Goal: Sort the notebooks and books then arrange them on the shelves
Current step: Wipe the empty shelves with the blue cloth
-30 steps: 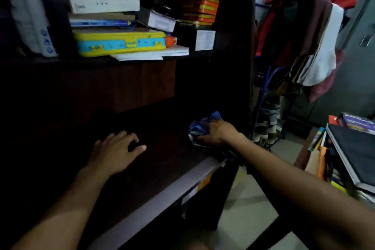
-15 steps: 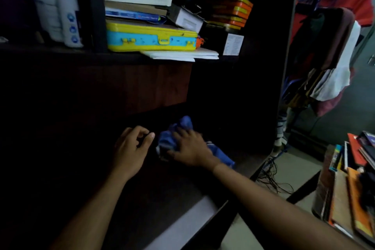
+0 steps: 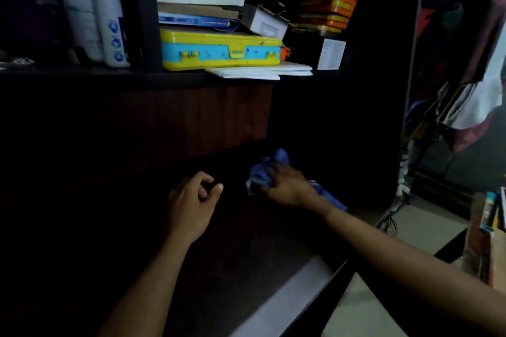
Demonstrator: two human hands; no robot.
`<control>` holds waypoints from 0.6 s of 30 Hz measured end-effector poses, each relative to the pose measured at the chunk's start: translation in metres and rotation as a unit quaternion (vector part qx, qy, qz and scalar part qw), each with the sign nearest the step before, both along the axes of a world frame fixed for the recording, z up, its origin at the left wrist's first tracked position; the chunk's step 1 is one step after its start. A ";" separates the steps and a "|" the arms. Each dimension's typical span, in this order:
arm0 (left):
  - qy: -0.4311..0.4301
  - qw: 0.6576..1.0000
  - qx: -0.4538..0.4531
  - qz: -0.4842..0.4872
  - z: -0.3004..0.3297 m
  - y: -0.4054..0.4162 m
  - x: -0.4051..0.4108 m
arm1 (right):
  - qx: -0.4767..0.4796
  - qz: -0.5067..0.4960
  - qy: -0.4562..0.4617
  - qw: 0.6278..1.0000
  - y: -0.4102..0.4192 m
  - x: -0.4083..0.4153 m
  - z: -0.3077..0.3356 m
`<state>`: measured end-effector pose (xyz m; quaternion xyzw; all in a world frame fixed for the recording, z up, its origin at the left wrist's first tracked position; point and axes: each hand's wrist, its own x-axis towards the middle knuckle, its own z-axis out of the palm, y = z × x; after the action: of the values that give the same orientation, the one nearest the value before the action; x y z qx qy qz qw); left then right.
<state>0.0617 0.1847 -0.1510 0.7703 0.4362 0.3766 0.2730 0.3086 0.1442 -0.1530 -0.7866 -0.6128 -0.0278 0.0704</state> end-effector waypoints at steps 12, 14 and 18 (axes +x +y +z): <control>0.226 0.967 -0.075 0.092 -0.004 0.026 -0.039 | -0.014 -0.115 0.033 0.993 0.044 0.032 0.010; 0.285 0.953 -0.062 0.087 -0.010 0.031 -0.034 | -0.009 -0.074 0.027 0.997 0.052 0.021 0.010; 0.286 0.952 -0.058 0.096 -0.014 0.038 -0.032 | -0.043 0.013 0.019 0.999 0.060 0.034 0.012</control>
<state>0.0294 0.2224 -0.1647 0.7830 0.5891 0.1384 0.1437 0.3428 0.2041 -0.1406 -0.7815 -0.6218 0.0147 0.0481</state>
